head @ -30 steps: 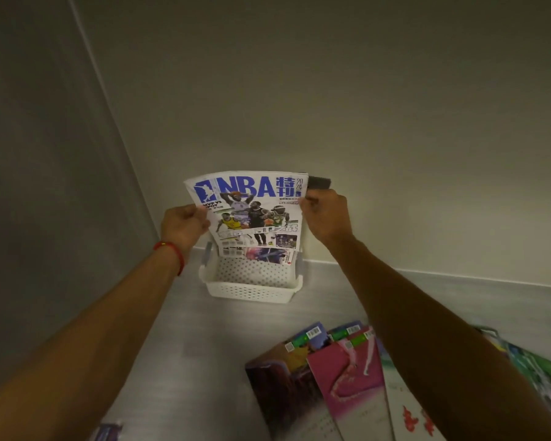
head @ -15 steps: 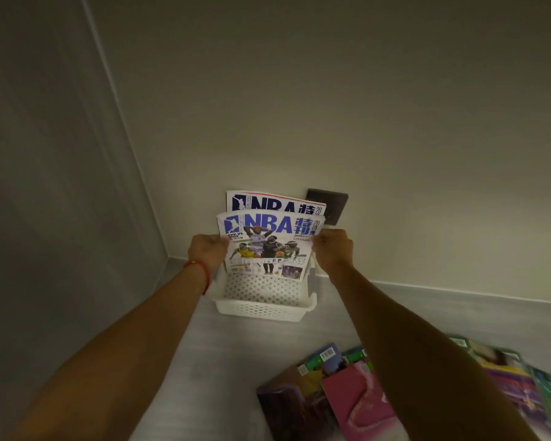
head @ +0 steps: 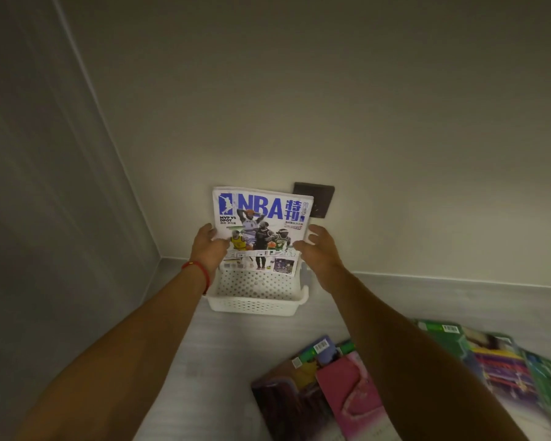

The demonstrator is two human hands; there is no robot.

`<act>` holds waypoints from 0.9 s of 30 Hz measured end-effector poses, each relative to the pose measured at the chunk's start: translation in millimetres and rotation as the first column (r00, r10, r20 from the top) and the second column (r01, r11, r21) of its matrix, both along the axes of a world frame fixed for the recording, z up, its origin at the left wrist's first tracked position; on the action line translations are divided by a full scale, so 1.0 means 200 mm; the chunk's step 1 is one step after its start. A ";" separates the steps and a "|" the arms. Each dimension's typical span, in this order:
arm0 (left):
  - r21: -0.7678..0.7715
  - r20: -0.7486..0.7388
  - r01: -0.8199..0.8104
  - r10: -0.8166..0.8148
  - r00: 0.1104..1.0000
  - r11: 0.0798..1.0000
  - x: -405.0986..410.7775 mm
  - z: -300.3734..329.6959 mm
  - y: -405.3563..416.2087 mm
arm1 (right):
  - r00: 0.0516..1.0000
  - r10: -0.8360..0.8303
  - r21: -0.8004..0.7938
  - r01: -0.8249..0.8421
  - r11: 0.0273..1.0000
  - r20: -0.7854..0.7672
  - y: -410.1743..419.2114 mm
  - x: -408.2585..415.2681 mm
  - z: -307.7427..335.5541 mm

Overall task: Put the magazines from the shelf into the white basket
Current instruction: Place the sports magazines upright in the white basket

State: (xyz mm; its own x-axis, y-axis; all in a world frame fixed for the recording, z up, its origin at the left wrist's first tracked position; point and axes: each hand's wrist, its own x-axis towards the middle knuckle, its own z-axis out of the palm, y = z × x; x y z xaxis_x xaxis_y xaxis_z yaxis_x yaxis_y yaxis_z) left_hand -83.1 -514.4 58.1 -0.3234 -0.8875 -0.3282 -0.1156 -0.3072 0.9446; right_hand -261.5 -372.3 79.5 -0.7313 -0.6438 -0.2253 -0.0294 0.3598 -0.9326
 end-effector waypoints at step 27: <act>-0.144 0.794 0.987 -0.588 0.154 0.065 -1.25 -0.41 2.82 | 0.828 -0.438 0.661 0.551 0.510 -0.352 3.23 -0.99 -0.51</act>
